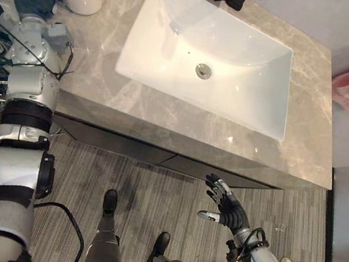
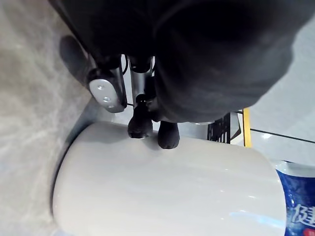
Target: Organize washtable
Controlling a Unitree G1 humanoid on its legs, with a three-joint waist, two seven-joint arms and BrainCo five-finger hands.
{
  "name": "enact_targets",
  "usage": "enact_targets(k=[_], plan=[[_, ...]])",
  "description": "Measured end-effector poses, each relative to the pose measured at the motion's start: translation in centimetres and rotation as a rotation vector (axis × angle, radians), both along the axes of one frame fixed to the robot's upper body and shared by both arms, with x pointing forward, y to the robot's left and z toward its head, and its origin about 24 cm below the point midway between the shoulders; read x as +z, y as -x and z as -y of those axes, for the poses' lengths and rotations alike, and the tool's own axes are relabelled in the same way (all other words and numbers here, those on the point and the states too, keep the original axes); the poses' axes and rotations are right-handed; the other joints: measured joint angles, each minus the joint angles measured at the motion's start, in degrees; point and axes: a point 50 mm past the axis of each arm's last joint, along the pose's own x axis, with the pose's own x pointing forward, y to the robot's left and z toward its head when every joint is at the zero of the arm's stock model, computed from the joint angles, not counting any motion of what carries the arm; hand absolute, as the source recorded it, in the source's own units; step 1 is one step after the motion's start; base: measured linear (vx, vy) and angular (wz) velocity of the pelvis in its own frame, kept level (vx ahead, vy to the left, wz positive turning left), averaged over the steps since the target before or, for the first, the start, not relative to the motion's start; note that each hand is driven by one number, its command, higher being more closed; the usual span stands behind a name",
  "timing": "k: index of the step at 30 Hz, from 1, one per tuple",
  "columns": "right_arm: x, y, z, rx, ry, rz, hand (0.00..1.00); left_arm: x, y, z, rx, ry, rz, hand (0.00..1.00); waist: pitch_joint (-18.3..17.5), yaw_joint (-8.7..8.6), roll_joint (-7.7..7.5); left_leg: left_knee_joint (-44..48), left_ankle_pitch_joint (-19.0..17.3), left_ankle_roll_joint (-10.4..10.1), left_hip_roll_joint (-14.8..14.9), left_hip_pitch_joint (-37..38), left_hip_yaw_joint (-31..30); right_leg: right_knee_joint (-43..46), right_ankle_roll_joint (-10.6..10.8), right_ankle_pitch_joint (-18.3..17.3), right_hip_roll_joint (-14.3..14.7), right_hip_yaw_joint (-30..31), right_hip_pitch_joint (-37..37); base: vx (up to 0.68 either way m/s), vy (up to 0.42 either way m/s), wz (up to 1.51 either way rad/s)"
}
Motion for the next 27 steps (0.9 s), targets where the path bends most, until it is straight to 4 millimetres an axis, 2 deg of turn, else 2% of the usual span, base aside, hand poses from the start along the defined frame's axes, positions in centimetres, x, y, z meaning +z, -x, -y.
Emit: enact_targets(k=[9,11,15,27], plan=[[0.5,-0.4,-0.1,0.007,0.001,0.023,0.0,1.8,-0.1,0.7,-0.006,-0.008,0.035,1.0,1.8,-0.37,-0.04,0.0,0.0,0.0,0.2,-0.4,1.3,-0.7,0.1,1.2,-0.1,1.7,-1.0,-0.02,0.022,-0.09],[0.5,-0.5,-0.1,0.007,0.001,0.026,0.0,1.9,-0.1,0.7,-0.006,-0.009,0.038,1.0,1.8,-1.1,-0.04,0.0,0.0,0.0,0.1,-0.4,1.5,-0.8,0.2,1.2,-0.1,1.7,-1.0,0.0,0.013,-0.03],[0.6,-0.5,-0.1,-0.001,0.002,0.029,0.0,2.8,-0.2,0.8,-0.006,0.001,0.052,1.0,2.1,-1.41,-0.09,0.0,0.0,0.0,0.3,-0.8,1.9,-0.8,0.2,1.4,0.0,2.0,-1.7,-0.01,0.009,-0.06],[1.0,-0.7,-0.1,-0.01,0.0,0.059,0.0,6.1,0.4,-0.4,0.044,0.004,0.094,1.0,3.2,-3.15,-0.57,0.0,0.0,0.0,0.5,-1.8,2.9,-1.9,0.2,2.4,0.0,3.4,-3.1,0.0,0.012,-0.06]])
